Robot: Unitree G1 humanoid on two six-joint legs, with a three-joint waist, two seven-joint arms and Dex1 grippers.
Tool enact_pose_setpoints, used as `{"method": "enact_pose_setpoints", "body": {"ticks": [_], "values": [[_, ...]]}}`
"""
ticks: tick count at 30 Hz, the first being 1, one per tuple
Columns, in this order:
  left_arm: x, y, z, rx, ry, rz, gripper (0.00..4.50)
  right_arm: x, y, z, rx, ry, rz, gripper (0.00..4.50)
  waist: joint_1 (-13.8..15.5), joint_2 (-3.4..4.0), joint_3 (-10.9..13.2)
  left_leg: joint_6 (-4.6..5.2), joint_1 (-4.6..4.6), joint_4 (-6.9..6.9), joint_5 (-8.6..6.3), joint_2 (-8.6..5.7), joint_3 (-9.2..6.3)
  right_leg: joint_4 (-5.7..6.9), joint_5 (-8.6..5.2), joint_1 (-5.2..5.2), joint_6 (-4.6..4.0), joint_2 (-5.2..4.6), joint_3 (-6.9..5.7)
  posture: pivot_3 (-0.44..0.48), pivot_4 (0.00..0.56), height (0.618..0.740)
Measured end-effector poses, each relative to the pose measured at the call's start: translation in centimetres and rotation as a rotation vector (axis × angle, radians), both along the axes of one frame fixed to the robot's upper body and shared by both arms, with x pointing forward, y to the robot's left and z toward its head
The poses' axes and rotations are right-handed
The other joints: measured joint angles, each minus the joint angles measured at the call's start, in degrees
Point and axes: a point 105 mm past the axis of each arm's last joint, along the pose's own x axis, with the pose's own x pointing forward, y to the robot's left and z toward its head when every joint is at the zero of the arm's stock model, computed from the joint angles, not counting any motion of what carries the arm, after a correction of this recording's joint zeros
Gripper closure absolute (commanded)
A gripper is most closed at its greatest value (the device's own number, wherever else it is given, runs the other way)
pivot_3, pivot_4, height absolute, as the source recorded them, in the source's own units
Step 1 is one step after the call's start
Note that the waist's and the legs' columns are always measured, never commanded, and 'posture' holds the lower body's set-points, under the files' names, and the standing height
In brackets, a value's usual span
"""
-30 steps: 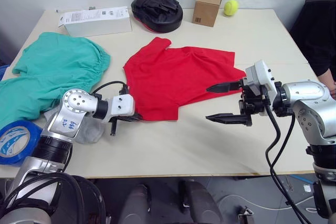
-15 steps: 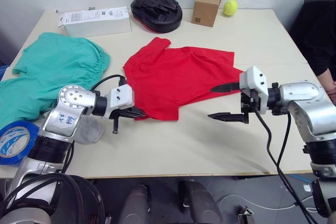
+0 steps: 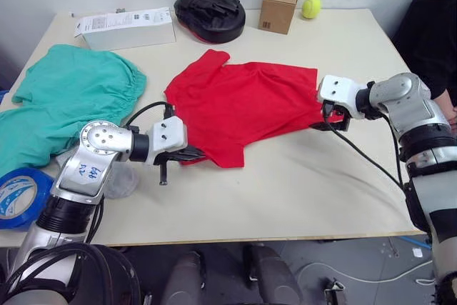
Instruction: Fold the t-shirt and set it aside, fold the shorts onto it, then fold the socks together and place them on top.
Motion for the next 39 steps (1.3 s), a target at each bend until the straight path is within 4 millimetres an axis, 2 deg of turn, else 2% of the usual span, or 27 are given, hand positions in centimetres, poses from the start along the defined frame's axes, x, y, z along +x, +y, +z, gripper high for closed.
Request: {"method": "enact_pose_setpoints", "body": {"ticks": [1,4,8,15,19,22,26,39], "values": [[-0.1,0.0,-0.1,-0.002,-0.002,0.004,4.49,0.3,-0.3,0.3,-0.01,-0.002,-0.023,0.0,-0.06,0.01,0.01,0.0,0.01,0.01,0.0,0.0,0.06,0.02,0.0,-0.01,0.0,0.0,0.04,0.0,0.15,0.74],[0.0,0.0,0.0,-0.006,-0.007,0.017,4.5,0.9,-0.5,1.6,-0.029,-0.03,-0.049,0.55,-0.16,0.01,0.01,-0.01,0.04,0.01,0.01,0.0,0.09,0.06,0.0,-0.02,0.0,0.0,0.08,0.0,0.15,0.74],[0.0,0.0,0.0,-0.009,-0.011,0.028,4.5,1.2,-0.2,1.4,-0.041,-0.025,-0.054,1.86,-0.5,0.01,0.01,-0.03,0.05,0.01,0.02,0.01,0.1,0.11,0.0,-0.02,0.0,0.01,0.1,0.0,0.15,0.74],[-0.2,-0.2,0.2,-0.015,-0.021,0.026,4.5,1.5,-0.5,-0.2,-0.109,-0.024,-0.084,1.86,-1.19,0.02,0.01,-0.04,0.08,0.0,0.02,0.0,0.24,0.18,0.01,-0.06,0.02,0.01,0.26,0.0,0.15,0.74],[-0.2,-0.2,0.1,-0.019,-0.018,0.029,4.5,1.9,-0.3,-0.1,-0.119,-0.044,-0.096,1.86,-1.32,0.02,0.01,-0.07,0.1,0.0,0.04,0.01,0.37,0.28,0.01,-0.16,0.02,0.06,0.42,0.0,0.15,0.74],[-0.2,-0.2,0.1,-0.02,-0.02,0.031,4.5,2.1,0.0,0.0,-0.128,-0.057,-0.095,2.44,-1.32,0.02,0.01,-0.08,0.1,0.0,0.04,0.02,0.41,0.3,0.01,-0.18,0.02,0.09,0.48,0.0,0.15,0.74],[-0.2,-0.2,0.2,-0.021,-0.022,0.034,4.5,2.4,0.3,0.0,-0.135,-0.09,-0.106,3.73,-1.3,0.02,0.01,-0.08,0.09,0.0,0.04,0.01,0.48,0.29,0.02,-0.22,0.04,0.08,0.56,0.0,0.15,0.74],[-0.1,-0.2,0.2,-0.022,-0.019,0.041,4.5,2.8,0.8,-0.9,-0.242,-0.105,-0.088,3.73,-1.38,0.02,0.01,-0.12,0.0,0.0,0.06,0.01,0.67,0.43,0.03,-0.48,0.04,0.11,0.74,0.0,0.15,0.74]]}}
